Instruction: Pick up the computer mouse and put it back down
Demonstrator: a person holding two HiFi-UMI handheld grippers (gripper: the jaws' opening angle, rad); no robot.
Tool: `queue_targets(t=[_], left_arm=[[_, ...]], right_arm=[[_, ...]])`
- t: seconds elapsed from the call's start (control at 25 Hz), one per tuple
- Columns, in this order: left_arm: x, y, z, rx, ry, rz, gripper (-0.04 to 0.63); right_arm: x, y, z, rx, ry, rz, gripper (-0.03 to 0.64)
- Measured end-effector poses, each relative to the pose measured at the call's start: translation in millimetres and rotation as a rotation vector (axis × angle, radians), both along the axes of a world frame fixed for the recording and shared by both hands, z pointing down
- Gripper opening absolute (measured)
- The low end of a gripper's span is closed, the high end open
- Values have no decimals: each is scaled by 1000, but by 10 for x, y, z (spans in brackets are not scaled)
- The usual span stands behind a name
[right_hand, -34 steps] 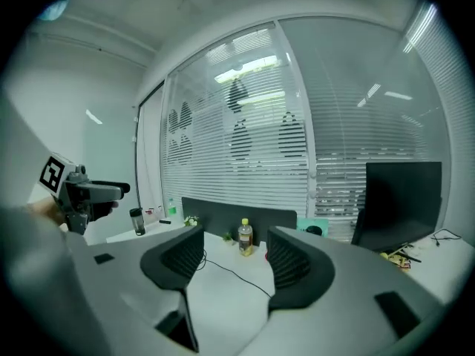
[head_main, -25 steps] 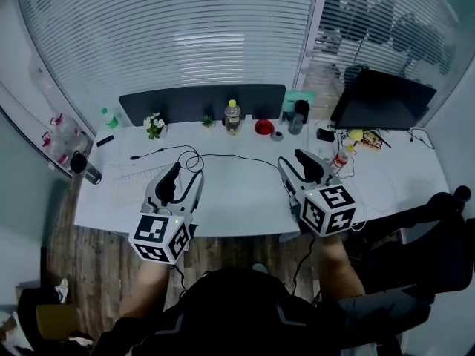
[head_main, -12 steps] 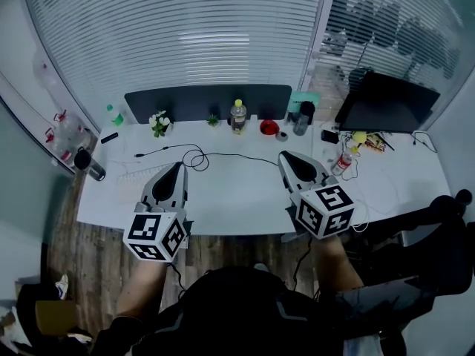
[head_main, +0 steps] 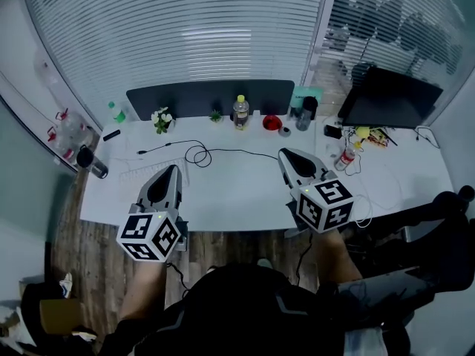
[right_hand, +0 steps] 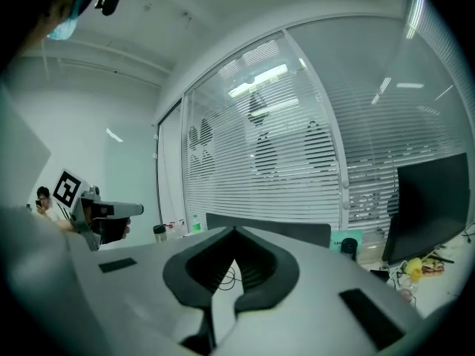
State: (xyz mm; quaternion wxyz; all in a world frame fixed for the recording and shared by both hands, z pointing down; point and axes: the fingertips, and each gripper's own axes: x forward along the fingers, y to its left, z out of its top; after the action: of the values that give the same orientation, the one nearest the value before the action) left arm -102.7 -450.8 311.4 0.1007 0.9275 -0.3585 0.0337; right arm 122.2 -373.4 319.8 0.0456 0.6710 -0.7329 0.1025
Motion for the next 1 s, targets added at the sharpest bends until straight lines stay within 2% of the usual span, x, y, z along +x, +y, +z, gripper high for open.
queue_targets(t=[0.16,0.4,0.64,1.0], left_arm=[[-8,-1,-27,33,-13,-36,29],[40,-1,-45,50,-40,-37,29],[108,55,9,-1,-16,-14,29],[215,77,41,22,-54,-20,29]], right_arm=[[-3,-51,3,-9,28,-13,-2],[80,-38,58,-16,14,-7,-2],[97,-44,134,-18,4,-15,-2],[206,-64,136,-28,3,7,-2]])
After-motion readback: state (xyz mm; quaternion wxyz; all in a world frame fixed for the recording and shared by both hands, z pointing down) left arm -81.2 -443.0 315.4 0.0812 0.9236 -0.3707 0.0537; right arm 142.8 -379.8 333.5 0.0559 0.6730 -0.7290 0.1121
